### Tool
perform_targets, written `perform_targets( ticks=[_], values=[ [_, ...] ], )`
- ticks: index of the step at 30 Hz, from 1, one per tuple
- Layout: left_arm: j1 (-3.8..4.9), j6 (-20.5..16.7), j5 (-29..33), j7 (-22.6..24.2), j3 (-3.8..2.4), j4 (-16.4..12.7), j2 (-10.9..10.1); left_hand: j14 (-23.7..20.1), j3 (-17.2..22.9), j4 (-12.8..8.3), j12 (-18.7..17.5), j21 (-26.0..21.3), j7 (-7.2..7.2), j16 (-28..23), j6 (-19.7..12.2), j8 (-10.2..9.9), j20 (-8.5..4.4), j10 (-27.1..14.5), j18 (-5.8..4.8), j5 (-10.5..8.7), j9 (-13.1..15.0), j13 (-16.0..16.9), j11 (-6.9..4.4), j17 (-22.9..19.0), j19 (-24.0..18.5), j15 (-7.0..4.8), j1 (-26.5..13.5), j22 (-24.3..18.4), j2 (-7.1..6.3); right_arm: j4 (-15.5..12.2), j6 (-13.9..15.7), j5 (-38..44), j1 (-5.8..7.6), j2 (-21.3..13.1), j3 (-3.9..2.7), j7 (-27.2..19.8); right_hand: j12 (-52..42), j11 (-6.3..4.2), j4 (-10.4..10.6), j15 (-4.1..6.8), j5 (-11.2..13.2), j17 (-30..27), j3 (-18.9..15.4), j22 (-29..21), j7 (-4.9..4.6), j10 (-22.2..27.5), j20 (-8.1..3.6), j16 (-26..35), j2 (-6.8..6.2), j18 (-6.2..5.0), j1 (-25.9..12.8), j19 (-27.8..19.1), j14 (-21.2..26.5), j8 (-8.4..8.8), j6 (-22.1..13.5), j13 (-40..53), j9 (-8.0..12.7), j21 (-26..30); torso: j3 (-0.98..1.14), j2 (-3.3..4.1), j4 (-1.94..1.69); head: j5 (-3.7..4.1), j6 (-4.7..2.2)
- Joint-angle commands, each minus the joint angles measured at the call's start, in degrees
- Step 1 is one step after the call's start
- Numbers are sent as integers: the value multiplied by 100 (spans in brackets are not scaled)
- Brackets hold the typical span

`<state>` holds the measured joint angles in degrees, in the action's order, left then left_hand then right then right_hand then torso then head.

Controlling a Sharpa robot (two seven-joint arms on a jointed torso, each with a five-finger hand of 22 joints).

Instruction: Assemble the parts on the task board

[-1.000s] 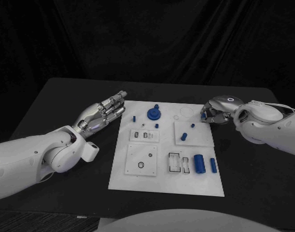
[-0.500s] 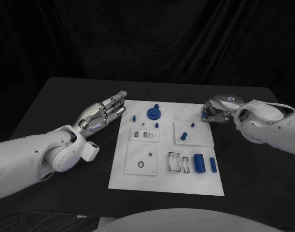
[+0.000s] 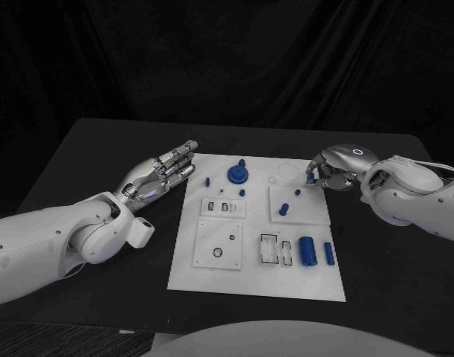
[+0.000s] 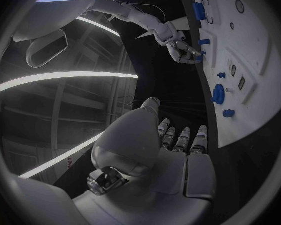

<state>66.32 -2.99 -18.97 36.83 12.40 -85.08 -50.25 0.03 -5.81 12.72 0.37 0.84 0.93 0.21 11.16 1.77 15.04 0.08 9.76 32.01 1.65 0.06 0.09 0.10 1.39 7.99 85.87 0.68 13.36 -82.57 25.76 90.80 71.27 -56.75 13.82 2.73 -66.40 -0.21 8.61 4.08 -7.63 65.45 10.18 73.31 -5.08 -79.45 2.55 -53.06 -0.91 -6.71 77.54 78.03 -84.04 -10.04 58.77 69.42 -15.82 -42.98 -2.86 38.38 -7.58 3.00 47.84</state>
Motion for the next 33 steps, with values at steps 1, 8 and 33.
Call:
perform_targets(
  ticks=[1, 8, 33],
  values=[
    [-7, 73, 0, 40, -4, -15, 3, -3, 32, -15, -37, 29, 18, -21, -11, 9, 46, -8, 58, 20, 0, -6, 39, -10, 14, 32, -15, 5, -47, -296, 92, -222, 121, -48, -15, 76, 15, -17, 35, -15, 81, -14, -18, 5, 84, -28, -7, 35, 49, -78, 12, 26, -182, 50, 108, -14, -253, 15, -1, -3, -7, 7, 1],
    [-6, 65, 0, 26, -4, -10, 11, -3, 39, -26, -37, 33, 15, -21, -3, 10, 48, -8, 59, 25, 1, -6, 43, -10, 19, 34, -11, 7, -51, -994, -284, -270, 245, 86, -17, 146, 34, -6, 65, -22, 170, -28, -38, -2, 68, -20, -4, 52, 51, -82, -3, 17, -180, 105, 72, -27, -246, 62, -17, -16, -16, 17, -12],
    [-6, 97, 0, 28, -4, 13, 96, -3, 50, -43, -37, 34, 13, -21, -12, 9, 52, -8, 59, 31, 0, -6, 50, -10, 21, 41, -6, 8, -57, -488, -844, -274, -85, 1565, -18, 184, 120, 0, -84, -24, -239, -83, -6, -39, 54, 33, -3, 116, -17, -113, 186, -16, -175, 232, 92, -85, -241, 289, -19, -48, 1, -45, 78]
  ],
)
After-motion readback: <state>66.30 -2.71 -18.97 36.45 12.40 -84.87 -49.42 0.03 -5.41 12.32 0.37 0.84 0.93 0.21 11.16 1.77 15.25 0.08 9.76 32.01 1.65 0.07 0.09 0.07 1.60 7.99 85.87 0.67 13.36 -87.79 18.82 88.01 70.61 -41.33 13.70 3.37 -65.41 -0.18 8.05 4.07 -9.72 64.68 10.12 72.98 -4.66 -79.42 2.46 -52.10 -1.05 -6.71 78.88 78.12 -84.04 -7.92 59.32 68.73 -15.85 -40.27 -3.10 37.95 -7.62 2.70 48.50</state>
